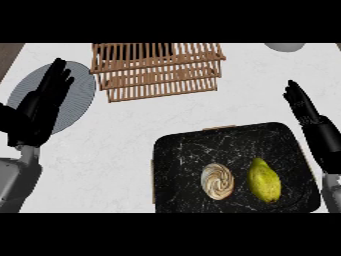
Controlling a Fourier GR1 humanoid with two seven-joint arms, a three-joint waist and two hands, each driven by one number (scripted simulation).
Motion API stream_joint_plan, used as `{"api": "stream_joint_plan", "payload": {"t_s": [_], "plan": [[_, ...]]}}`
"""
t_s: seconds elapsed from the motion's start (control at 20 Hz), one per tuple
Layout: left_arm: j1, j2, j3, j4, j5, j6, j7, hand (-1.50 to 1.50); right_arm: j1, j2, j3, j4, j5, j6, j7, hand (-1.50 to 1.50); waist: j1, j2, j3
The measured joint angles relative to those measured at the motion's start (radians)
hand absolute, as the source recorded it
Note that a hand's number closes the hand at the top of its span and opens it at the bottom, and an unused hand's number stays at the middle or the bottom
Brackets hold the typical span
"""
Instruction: Pick the cupcake from the tray and place it in the tiered shelf
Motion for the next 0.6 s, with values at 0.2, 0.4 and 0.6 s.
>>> {"api": "stream_joint_plan", "payload": {"t_s": [0.2,0.4,0.6], "plan": [[0.039,-0.006,0.005,-0.023,-0.05,0.045,-0.015,0.0,-0.056,0.067,0.089,-0.038,-0.007,0.033,0.082,1.5,0.007,-0.004,-0.008],[0.095,-0.017,0.006,-0.039,-0.086,0.097,-0.03,0.0,-0.103,0.155,0.151,-0.055,0.025,-0.038,0.195,-1.5,0.014,-0.008,-0.012],[0.144,-0.032,0.001,-0.084,-0.107,0.129,-0.016,0.0,-0.099,0.24,0.134,-0.074,-0.091,-0.023,0.235,-1.5,0.005,-0.006,-0.012]]}}
